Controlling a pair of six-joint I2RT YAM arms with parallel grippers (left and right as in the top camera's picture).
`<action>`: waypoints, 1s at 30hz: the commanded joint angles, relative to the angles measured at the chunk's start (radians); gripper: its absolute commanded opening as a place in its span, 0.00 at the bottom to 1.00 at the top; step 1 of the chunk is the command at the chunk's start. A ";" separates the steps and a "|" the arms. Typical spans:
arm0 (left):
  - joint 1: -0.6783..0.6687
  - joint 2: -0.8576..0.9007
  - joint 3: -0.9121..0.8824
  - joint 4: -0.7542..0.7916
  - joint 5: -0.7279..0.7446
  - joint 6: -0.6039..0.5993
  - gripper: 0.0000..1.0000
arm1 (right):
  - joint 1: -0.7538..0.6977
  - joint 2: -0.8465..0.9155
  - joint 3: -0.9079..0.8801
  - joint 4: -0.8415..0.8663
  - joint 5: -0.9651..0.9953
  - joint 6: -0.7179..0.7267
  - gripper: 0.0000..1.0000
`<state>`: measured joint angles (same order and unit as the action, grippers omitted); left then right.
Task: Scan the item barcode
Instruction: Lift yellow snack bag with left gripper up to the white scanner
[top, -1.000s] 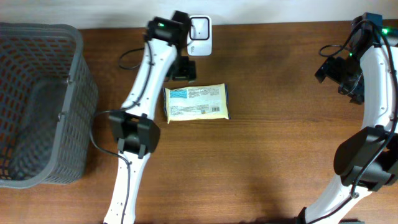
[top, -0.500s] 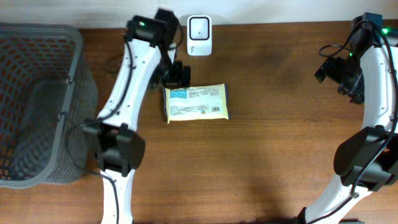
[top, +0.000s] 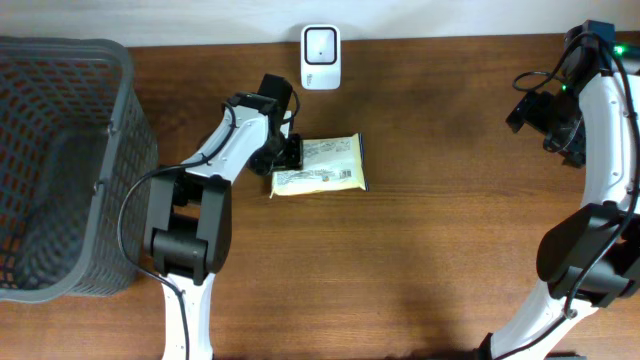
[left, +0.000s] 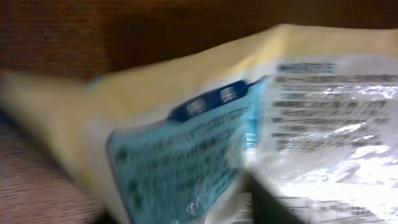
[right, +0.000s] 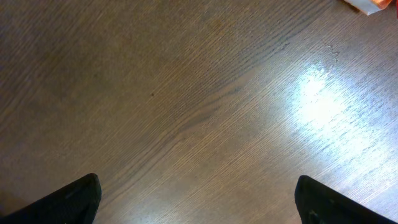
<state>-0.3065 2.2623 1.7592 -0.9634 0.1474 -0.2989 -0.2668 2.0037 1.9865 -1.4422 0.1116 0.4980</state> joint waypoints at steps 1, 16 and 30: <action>0.004 0.011 -0.006 -0.018 -0.040 0.002 0.00 | 0.004 -0.002 0.011 -0.001 0.009 0.004 0.99; 0.002 0.000 0.599 -0.494 -1.165 0.048 0.00 | 0.004 -0.002 0.011 -0.001 0.009 0.004 0.99; -0.350 0.000 0.336 -0.459 -0.964 0.047 0.04 | 0.004 -0.002 0.011 -0.001 0.009 0.004 0.99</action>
<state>-0.5934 2.2799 2.1124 -1.4223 -0.7906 -0.2531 -0.2668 2.0037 1.9865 -1.4410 0.1116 0.4976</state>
